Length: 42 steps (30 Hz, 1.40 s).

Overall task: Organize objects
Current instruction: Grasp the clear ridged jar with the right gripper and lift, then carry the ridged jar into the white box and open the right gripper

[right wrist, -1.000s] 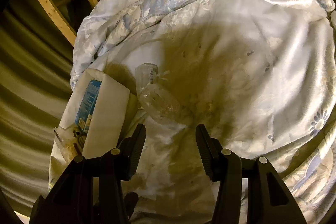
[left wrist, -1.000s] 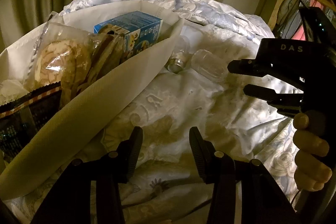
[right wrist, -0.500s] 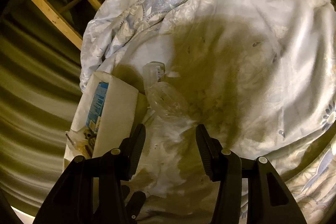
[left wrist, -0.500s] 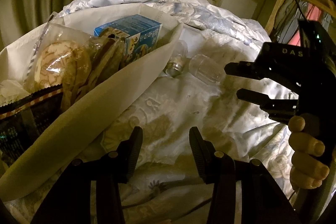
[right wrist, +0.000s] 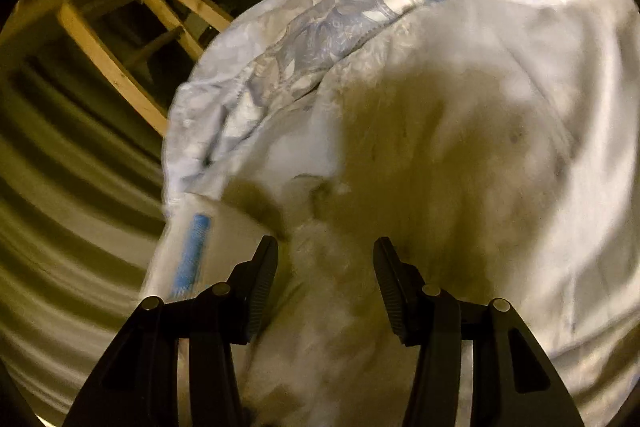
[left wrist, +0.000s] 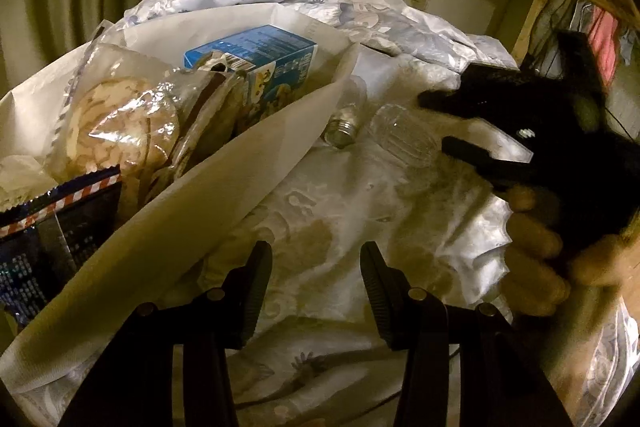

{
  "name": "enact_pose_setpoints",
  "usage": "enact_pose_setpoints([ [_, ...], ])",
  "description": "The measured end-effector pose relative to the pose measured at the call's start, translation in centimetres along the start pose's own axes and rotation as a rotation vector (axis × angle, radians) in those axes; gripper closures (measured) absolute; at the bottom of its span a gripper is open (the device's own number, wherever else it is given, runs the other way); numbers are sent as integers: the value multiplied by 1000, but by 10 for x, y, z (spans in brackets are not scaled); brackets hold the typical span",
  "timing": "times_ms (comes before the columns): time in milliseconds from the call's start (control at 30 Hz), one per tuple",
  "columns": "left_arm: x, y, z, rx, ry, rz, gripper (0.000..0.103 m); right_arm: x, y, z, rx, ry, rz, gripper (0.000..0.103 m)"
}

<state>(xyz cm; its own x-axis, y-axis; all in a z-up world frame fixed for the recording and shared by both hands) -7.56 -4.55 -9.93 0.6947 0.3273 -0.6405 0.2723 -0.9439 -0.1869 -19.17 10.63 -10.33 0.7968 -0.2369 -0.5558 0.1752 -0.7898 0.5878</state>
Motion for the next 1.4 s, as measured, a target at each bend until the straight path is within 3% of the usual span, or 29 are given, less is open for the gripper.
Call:
enact_pose_setpoints([
  [67,0,0,0,0,1,-1,59,5,-2,16,19,24,-47,51],
  [133,0,0,0,-1,1,1,59,11,0,28,-25,56,-72,51],
  [333,2,1,0,-5,0,5,59,14,8,35,-30,130,-136,52],
  [700,7,-3,-3,7,-2,34,59,23,19,36,28,170,-243,52],
  [733,7,-4,-4,8,-6,38,59,24,20,36,30,179,-248,53],
  [767,7,-4,-5,10,-11,41,59,24,19,35,25,185,-240,62],
  [800,6,-5,-8,13,-17,45,59,24,17,34,13,190,-227,61],
  [933,4,-8,-22,25,-54,61,59,21,5,20,-73,183,-130,62],
  [1100,-3,-7,-43,30,-94,68,59,12,6,-19,-254,123,-38,62],
  [1233,-13,0,-68,36,-143,53,59,1,28,-52,-420,59,-33,62],
  [1400,-21,13,-97,-13,-201,35,59,12,71,-61,-555,91,-77,62],
])
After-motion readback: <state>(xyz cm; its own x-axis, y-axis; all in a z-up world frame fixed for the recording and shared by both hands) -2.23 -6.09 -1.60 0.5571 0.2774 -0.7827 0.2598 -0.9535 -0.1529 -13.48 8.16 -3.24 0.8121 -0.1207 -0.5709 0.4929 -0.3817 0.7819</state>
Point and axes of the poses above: each gripper's, at about its wrist camera, not at the fingertips, and z roughly the way its jaws point, y to its left, x to its underside, the point moved 2 cm from there along z, roughly the way its jaws point, and after that the axes turned 4 degrees about -x, right-handed, at the moved point
